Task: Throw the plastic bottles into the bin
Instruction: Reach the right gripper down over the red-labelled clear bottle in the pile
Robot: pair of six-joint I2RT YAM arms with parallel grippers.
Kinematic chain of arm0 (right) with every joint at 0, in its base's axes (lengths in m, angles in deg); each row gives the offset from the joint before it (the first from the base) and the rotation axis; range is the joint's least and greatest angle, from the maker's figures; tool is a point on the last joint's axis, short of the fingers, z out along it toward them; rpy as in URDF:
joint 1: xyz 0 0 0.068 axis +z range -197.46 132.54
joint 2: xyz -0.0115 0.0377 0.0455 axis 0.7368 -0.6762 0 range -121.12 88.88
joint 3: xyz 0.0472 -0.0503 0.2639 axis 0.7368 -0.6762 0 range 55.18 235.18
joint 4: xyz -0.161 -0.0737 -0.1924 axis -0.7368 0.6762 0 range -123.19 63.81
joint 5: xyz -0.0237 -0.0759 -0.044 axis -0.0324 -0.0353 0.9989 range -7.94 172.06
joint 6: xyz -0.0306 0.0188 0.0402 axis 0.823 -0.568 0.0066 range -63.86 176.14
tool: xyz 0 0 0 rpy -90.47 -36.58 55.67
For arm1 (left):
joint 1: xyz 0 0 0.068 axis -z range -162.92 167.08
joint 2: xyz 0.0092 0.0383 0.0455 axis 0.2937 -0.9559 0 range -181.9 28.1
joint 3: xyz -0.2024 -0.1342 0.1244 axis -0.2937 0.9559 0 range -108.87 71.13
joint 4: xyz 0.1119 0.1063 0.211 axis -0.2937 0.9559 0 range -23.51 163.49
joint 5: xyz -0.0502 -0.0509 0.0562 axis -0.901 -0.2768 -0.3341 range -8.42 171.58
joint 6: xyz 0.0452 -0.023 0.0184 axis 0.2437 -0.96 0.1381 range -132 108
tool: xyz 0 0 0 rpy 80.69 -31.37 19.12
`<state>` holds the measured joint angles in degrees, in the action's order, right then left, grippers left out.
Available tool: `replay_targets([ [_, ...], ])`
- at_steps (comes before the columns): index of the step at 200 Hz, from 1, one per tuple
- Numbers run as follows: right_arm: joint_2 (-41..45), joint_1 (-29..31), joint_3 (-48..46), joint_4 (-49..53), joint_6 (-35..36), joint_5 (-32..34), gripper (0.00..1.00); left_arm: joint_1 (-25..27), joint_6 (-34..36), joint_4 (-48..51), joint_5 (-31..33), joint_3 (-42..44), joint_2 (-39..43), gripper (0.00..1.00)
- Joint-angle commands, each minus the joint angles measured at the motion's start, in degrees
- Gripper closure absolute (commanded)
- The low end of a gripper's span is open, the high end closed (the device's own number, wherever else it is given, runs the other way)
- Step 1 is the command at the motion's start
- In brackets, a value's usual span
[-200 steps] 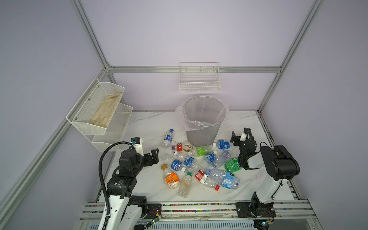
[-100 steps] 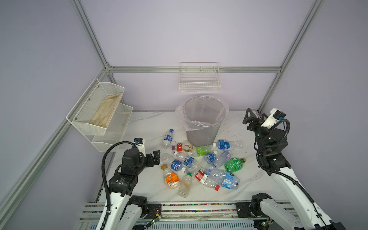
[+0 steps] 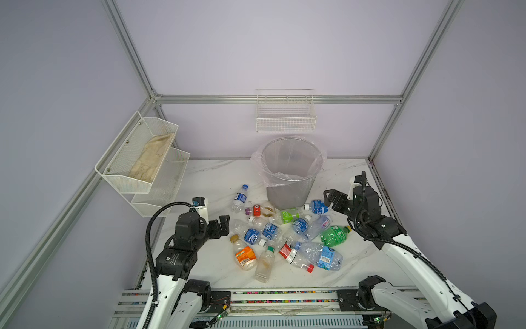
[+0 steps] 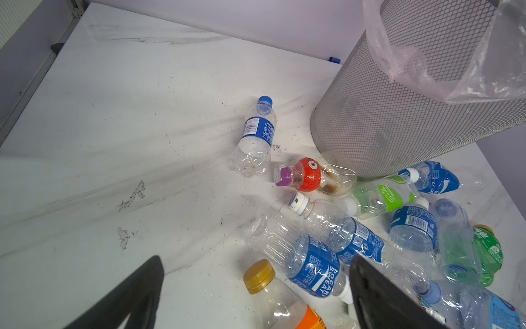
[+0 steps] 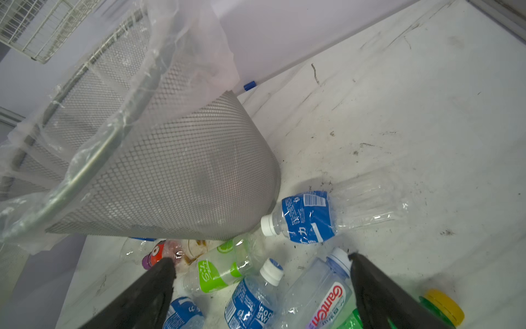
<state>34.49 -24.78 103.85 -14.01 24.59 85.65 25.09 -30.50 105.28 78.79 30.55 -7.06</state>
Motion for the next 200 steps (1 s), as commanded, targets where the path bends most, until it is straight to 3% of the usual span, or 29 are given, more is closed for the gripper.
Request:
replay_targets([
  [1,1.41,3.08,1.29,4.27,-2.65,1.23,0.02,0.43,-0.61,-0.59,-0.61,-1.43,-0.37,0.00],
  [61,-4.82,20.06,8.88,8.70,-1.02,6.95,0.02,0.88,-0.53,-0.59,-1.11,-1.37,-1.05,0.00],
  [110,-11.29,32.03,13.52,11.97,-6.32,11.56,0.03,1.32,-0.50,-0.61,-1.34,-1.41,-1.55,0.00],
  [200,-22.78,43.94,17.84,21.35,-9.94,13.45,0.08,1.82,-0.48,-0.56,-1.77,-1.37,-1.76,0.00],
])
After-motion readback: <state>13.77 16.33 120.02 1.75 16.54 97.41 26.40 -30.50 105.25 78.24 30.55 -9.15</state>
